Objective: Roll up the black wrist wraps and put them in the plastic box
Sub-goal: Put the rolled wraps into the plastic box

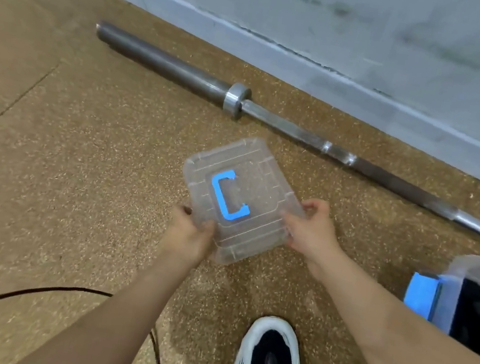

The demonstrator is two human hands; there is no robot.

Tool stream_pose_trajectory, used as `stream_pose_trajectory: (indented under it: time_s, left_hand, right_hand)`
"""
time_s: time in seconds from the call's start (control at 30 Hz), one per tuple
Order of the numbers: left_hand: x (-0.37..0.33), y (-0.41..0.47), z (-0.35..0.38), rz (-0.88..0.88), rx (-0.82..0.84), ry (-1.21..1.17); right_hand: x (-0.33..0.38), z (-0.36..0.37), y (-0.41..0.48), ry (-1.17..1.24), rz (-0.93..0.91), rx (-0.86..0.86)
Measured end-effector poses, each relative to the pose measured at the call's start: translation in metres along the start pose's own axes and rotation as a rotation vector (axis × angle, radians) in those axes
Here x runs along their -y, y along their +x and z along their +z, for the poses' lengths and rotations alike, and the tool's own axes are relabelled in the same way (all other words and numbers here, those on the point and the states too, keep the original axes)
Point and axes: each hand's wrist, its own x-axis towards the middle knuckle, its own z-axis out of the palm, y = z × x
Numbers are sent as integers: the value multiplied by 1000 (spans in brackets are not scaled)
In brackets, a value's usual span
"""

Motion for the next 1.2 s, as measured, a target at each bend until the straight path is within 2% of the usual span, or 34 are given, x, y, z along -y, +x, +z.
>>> stream_pose_trajectory:
  time_s: [0.03,0.1,0.2,0.3,0.37,0.43,0.5,0.57,0.63,0.87,0.93,1.0,1.2]
  left_hand:
    - [1,-4,1,-23,37,-33]
    - [-7,-17,1,-45,146,-24]
    - [-22,-27,-5,-52,131,-41]
    - [-41,-29,-24,86,27,-12]
    - [-62,-41,-33,214,123,-3]
    - [-90,-64,-38,262,283,-133]
    - [-119,-83,-38,275,396,-282]
    - [-153,-107,-36,339,408,-278]
    - [-188,-136,-33,408,408,-214]
    - [-265,-221,10,579,403,238]
    - [-267,-239,35,608,410,323]
    - [-258,-246,68,605,437,367]
    - [-196,-224,158,432,465,352]
  right_hand:
    - [4,-6,0,98,52,-1]
    - [20,-18,-6,221,147,103]
    - [49,-43,-24,97,161,300]
    - [86,-85,-45,-49,72,356]
    - [113,-121,-67,-54,39,451]
    - [134,-161,-89,-38,-18,484]
    - [150,-205,-111,61,-47,376]
    - [157,-251,-131,207,-38,253]
    - [154,-288,-152,249,-28,175]
    - [68,-370,-194,-10,-84,-144]
    - [36,-381,-192,-62,-96,-286]
    - [3,-390,-182,-53,-69,-353]
    - [-70,-394,-145,-65,-4,-385]
